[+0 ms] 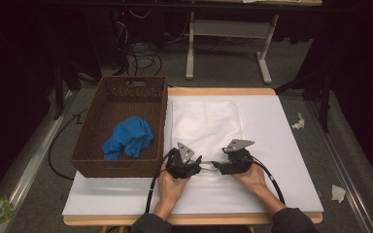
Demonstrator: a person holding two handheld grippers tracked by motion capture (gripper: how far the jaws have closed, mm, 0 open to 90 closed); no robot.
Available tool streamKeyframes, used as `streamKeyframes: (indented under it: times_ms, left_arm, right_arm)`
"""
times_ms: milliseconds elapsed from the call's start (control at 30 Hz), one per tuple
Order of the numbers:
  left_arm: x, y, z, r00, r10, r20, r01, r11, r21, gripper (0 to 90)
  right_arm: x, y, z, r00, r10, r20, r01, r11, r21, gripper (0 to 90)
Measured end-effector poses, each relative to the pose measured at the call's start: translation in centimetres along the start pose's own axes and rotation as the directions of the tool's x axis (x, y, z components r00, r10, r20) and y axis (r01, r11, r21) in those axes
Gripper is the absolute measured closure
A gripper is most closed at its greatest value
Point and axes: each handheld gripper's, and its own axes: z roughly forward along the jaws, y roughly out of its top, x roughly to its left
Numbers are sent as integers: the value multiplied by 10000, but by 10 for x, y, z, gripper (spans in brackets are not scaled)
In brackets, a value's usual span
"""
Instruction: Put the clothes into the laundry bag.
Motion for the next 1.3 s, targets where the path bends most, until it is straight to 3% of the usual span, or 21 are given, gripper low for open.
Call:
streamKeyframes:
  times_ms: [133, 267, 333, 600, 800, 1100, 1300]
  left_arm:
    - [1, 0, 0, 10000, -70, 17, 70, 10000, 20, 331]
    - [1, -1, 1, 9999, -104, 54, 103, 9999, 74, 329]
    - [1, -1, 1, 9999, -119, 58, 119, 9999, 72, 328]
    - [1, -2, 1, 9999, -145, 77, 144, 9998, 147, 324]
    - [2, -2, 0, 9997, -213, 124, 212, 9997, 78, 324]
    - [2, -3, 1, 9996, -218, 174, 216, 9997, 103, 322]
    - [2, -3, 1, 9997, -212, 157, 210, 9997, 120, 321]
  right_arm:
    - [3, 0, 2, 9998, -191, 74, 190, 9997, 137, 302]
    - [8, 3, 5, 9973, -668, 297, 659, 9974, 308, 301]
    - [9, 4, 5, 9972, -657, 359, 643, 9972, 381, 301]
    - [14, 13, 8, 9885, -1214, 903, 1146, 9904, 775, 301]
    - [16, 16, 4, 9751, -1800, 1292, 1621, 9771, 1380, 303]
    - [15, 21, 11, 9701, -1683, 1749, 1478, 9812, 1243, 304]
    - [19, 21, 7, 9589, -2377, 1548, 2135, 9641, 1577, 327]
